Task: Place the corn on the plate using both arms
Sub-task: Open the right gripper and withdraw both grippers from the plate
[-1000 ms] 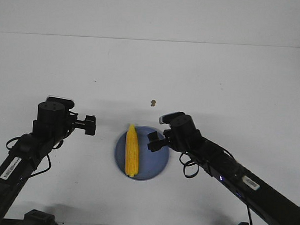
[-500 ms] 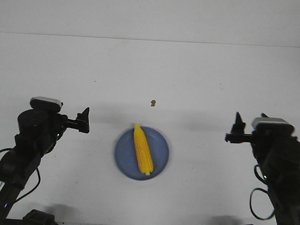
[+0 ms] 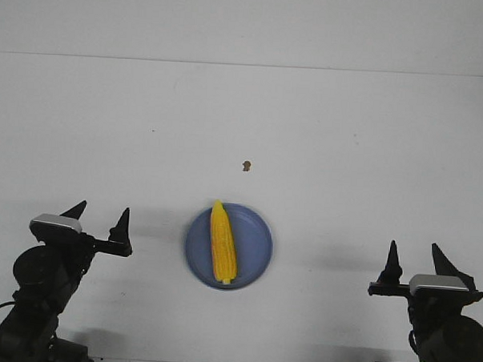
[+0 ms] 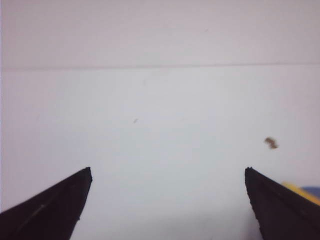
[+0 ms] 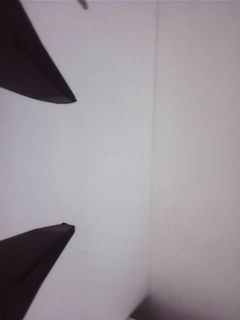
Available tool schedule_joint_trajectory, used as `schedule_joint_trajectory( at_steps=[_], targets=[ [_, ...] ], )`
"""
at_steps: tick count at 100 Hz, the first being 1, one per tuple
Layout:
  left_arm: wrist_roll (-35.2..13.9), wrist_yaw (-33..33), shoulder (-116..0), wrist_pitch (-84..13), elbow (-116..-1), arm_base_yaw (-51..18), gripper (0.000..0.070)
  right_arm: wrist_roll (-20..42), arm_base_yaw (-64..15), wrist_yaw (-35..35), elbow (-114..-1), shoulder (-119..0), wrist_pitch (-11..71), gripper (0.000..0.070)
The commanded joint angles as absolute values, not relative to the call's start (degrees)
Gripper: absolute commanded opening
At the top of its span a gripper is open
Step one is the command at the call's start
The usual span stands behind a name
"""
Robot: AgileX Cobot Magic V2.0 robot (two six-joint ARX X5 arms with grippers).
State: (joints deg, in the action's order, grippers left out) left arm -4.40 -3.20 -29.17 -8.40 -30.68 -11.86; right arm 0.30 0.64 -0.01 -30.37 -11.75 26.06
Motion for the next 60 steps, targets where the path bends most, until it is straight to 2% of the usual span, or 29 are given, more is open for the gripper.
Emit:
schedule_joint_trajectory(
  at_steps=[1, 9, 14, 17, 18, 21, 29, 31, 32, 60],
  targets=[
    [-6.31, -3.75, -28.58, -8.80, -29.98, -11.86, 0.0619, 1.08, 0.67, -0.14, -30.37, -10.17, 24.01, 0.0505],
    [-6.55, -3.75, -27.86, -9.41, -29.67, -11.86, 0.0599, 1.06, 0.67, -0.10, -30.37, -8.75, 22.39, 0.0498],
    [-6.55, -3.75, -27.55, -9.04, -29.67, -11.86, 0.0522, 1.06, 0.67, 0.01, -30.37, -8.45, 22.28, 0.0455],
    [-6.52, -3.75, -27.44, -8.82, -29.67, -11.86, 0.0442, 1.06, 0.67, -0.01, -30.37, -8.45, 22.33, 0.0405],
    [-6.52, -3.75, -27.35, -8.71, -29.67, -11.86, 0.0391, 1.06, 0.67, -0.01, -30.37, -8.45, 22.37, 0.0385],
    [-6.52, -3.75, -27.22, -8.62, -29.67, -11.86, 0.0298, 1.06, 0.67, -0.05, -30.37, -8.45, 22.37, 0.0316],
    [-6.50, -3.75, -27.14, -8.38, -29.67, -11.86, 0.0000, 1.06, 0.67, -0.03, -30.37, -8.45, 22.37, 0.0078],
    [-6.52, -3.75, -27.11, -8.40, -29.67, -11.86, 0.0000, 1.06, 0.67, -0.03, -30.37, -8.45, 22.37, 0.0012],
    [-6.50, -3.75, -27.11, -8.40, -29.67, -11.86, 0.0004, 1.06, 0.67, -0.03, -30.37, -8.45, 22.37, 0.0000],
    [-6.52, -3.75, -26.79, -7.55, -29.67, -11.86, 0.0012, 1.08, 0.69, 0.43, -30.37, -8.32, 22.37, 0.0001]
  ],
)
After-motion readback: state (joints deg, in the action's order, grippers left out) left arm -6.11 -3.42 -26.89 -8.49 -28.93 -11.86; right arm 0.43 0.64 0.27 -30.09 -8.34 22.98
